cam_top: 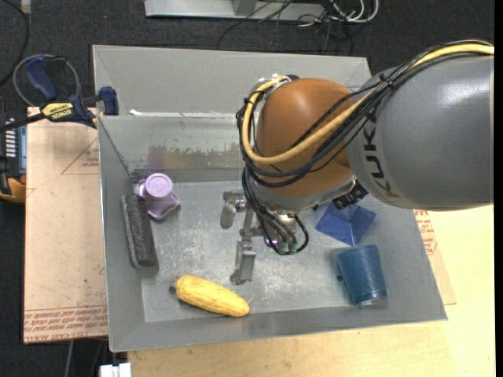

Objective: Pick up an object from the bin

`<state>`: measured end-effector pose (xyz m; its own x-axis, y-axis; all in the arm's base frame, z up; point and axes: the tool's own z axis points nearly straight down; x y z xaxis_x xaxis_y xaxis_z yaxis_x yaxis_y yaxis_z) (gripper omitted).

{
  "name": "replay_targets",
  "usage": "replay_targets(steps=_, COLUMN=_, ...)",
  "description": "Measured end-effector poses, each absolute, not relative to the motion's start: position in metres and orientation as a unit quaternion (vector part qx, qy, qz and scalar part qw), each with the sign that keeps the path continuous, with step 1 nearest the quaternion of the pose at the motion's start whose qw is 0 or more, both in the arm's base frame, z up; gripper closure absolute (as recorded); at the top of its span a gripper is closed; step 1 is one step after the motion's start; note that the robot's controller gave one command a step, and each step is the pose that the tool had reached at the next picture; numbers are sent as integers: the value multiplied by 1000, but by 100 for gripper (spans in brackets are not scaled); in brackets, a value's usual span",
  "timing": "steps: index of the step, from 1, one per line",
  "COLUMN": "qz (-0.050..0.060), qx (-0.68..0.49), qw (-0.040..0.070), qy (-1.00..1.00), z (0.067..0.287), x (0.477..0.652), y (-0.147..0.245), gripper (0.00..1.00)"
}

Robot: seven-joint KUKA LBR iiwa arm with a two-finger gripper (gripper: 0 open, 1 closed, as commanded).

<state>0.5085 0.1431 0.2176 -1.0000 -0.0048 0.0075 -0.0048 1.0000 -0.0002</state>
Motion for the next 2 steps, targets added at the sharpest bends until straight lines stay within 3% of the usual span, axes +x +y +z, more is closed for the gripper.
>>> replay_targets(steps=1, qz=-1, qx=0, qw=0, qy=-1000, z=222, x=510, y=142, gripper=0)
replay_targets(steps=2, qz=-1, qx=-13, qw=-1, qy=-1000, z=89, x=484, y=144, gripper=0)
